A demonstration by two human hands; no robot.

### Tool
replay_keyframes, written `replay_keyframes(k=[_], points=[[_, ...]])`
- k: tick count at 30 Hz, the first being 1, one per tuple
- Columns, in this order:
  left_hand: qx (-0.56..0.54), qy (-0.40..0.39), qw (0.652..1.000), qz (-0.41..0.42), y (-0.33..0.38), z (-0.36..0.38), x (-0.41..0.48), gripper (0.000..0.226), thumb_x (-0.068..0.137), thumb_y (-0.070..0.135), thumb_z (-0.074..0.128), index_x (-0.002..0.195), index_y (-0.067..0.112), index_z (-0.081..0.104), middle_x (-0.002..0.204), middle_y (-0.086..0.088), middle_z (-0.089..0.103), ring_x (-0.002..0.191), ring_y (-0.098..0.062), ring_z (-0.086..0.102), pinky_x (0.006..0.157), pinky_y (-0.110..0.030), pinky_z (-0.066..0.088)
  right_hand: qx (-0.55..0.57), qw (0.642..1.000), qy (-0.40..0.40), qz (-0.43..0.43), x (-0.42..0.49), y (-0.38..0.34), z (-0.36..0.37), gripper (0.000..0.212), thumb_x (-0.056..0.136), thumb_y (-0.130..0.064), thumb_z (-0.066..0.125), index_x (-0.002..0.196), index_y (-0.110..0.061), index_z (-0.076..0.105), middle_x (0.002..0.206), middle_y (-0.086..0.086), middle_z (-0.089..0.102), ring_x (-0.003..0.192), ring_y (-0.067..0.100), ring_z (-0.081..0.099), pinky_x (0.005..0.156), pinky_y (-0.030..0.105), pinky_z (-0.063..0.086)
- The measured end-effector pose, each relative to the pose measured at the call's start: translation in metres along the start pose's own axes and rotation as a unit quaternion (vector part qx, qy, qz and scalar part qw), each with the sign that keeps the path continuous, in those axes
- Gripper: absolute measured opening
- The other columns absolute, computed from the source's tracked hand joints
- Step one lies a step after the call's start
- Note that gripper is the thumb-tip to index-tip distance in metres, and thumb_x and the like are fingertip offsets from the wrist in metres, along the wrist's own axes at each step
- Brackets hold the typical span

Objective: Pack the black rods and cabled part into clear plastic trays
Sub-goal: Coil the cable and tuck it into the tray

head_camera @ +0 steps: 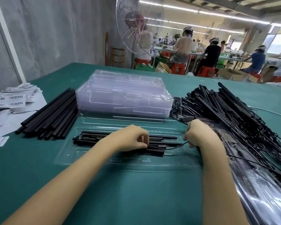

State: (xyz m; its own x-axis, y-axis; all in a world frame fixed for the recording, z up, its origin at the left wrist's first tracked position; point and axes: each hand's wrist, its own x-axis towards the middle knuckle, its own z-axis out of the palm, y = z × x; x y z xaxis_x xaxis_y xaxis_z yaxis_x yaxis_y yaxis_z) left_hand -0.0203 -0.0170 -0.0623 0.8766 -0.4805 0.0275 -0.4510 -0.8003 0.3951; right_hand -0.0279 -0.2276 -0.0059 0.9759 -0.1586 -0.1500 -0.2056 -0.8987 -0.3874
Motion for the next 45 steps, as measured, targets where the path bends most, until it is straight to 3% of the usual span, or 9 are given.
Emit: replay_keyframes(k=[5,10,15,21,26,28,32,36,45], points=[[-0.006,0.010,1.000,0.016,-0.003,0.003,-0.001,0.008,0.089,0.025,0.063,0.093,0.023,0.069,0.087,0.010,0.061,0.081,-0.006,0.055,0.073,-0.022,0.044,-0.101,0.993,-0.067,-0.008,-0.006,-0.005,-0.001,0.024,0.089,0.004,0.044,0.068,-0.006,0.040,0.069,0.008,0.044,0.058,0.019,0.045,0.049,0.024,0.035],[0.034,0.059,0.998,0.015,-0.003,0.006,0.004,0.005,0.084,0.025,0.068,0.086,0.026,0.063,0.084,0.010,0.059,0.081,-0.011,0.056,0.073,-0.027,0.045,-0.181,0.967,-0.165,-0.065,-0.015,-0.011,0.002,0.034,0.086,0.003,0.044,0.113,-0.007,0.062,0.084,0.007,0.057,0.059,0.019,0.050,0.052,0.021,0.040],[0.038,0.061,0.997,-0.007,-0.005,0.006,0.003,0.017,0.091,0.040,0.057,0.081,0.028,0.066,0.080,0.010,0.066,0.080,-0.011,0.061,0.070,-0.027,0.044,-0.055,0.966,-0.210,-0.141,-0.021,-0.011,-0.001,0.046,0.090,0.004,0.045,0.120,-0.027,0.060,0.072,0.006,0.063,0.051,0.016,0.059,0.055,0.026,0.055],[-0.310,0.102,0.935,-0.140,0.010,-0.019,0.001,0.076,0.077,0.075,0.017,0.077,0.018,0.068,0.056,0.002,0.066,0.043,-0.009,0.057,0.044,-0.021,0.039,-0.054,0.934,-0.237,-0.261,-0.028,-0.043,0.018,0.043,0.090,-0.010,0.054,0.126,-0.033,0.055,0.074,0.003,0.067,0.052,0.018,0.064,0.053,0.022,0.055],[-0.372,0.036,0.912,-0.167,0.022,-0.019,-0.001,0.037,0.093,0.048,0.051,0.084,0.014,0.062,0.053,0.001,0.060,0.036,-0.009,0.047,0.037,-0.013,0.031,0.070,0.881,-0.374,-0.280,-0.032,-0.024,-0.002,0.038,0.092,-0.012,0.058,0.121,-0.036,0.062,0.085,-0.008,0.071,0.063,0.019,0.069,0.060,0.028,0.057],[-0.374,0.033,0.914,-0.154,0.024,-0.013,-0.003,0.014,0.091,0.023,0.058,0.082,0.012,0.058,0.051,0.005,0.058,0.037,-0.007,0.048,0.038,-0.015,0.032,0.183,0.888,-0.310,-0.286,-0.026,-0.007,-0.015,0.020,0.090,-0.016,0.061,0.102,-0.028,0.072,0.074,-0.004,0.069,0.051,0.013,0.062,0.049,0.023,0.051],[-0.413,0.015,0.899,-0.148,0.025,-0.008,-0.005,0.010,0.091,0.008,0.055,0.082,0.011,0.055,0.054,0.002,0.058,0.040,-0.008,0.054,0.038,-0.015,0.034,0.207,0.966,0.075,-0.135,0.021,0.009,-0.018,0.028,0.089,-0.003,0.051,0.093,-0.024,0.068,0.101,0.004,0.070,0.056,0.016,0.061,0.053,0.030,0.053],[-0.447,-0.011,0.886,-0.122,0.024,-0.007,-0.010,0.009,0.092,0.006,0.055,0.085,0.010,0.051,0.058,-0.002,0.064,0.053,-0.015,0.066,0.041,-0.019,0.042,-0.065,0.993,0.082,-0.059,0.061,0.007,0.009,0.060,0.082,0.010,0.037,0.125,-0.025,0.059,0.129,0.009,0.056,0.112,0.032,0.052,0.088,0.037,0.048],[-0.474,-0.021,0.875,-0.092,0.012,-0.009,-0.014,0.012,0.089,0.002,0.057,0.082,0.009,0.050,0.071,-0.013,0.071,0.071,-0.027,0.072,0.052,-0.024,0.052,-0.153,0.972,0.147,0.099,0.075,0.005,0.003,0.038,0.094,-0.018,0.047,0.131,-0.009,0.046,0.138,0.018,0.039,0.125,0.032,0.035,0.098,0.039,0.036]])
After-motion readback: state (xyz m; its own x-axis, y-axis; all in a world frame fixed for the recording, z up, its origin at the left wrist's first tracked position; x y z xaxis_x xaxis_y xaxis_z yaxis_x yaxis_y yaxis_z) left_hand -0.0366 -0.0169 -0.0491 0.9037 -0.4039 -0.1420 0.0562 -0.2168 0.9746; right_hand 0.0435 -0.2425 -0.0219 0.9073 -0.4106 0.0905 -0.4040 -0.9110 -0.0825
